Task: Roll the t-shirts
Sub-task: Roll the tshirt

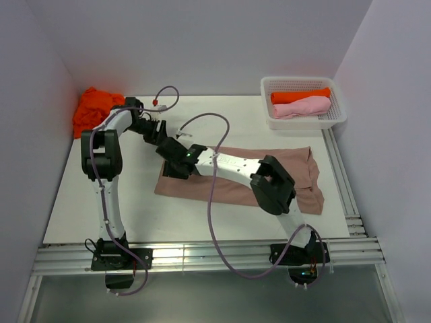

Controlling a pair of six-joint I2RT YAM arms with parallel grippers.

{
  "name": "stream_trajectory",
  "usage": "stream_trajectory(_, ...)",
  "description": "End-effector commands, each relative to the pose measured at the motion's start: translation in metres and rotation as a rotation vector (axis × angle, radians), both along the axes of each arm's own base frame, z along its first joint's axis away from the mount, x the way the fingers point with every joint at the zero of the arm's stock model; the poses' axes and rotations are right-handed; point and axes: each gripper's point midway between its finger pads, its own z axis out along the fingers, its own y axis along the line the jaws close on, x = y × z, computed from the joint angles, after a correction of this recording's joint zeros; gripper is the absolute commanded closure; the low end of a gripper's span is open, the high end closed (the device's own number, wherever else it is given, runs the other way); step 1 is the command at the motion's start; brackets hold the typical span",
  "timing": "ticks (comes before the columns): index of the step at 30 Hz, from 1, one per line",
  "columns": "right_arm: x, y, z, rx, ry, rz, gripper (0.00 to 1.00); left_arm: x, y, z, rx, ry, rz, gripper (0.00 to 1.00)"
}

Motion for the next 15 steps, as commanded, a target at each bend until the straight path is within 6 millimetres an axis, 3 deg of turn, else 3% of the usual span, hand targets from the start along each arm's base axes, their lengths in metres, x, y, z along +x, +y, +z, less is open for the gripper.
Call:
stream_trajectory(1,0.001,0.029,0.008,0.057,0.003,0.013,0.51,0.003,-0.009,-0.003,-0.005,-0.008,-0.024,0.36)
stream_trajectory(8,-0.009,0.073,-0.016,0.072,0.04,0.076,0.52,-0.008,-0.013,-0.015,0.001,0.015,-0.047,0.37)
stream_trajectory(12,-0.018,0.078,-0.026,0.051,0.056,0.084,0.52,-0.013,-0.012,-0.022,0.007,0.032,-0.051,0.38)
stream_trajectory(15,-0.021,0.069,-0.034,0.002,0.06,0.06,0.52,-0.016,-0.012,-0.026,0.011,0.041,-0.055,0.41)
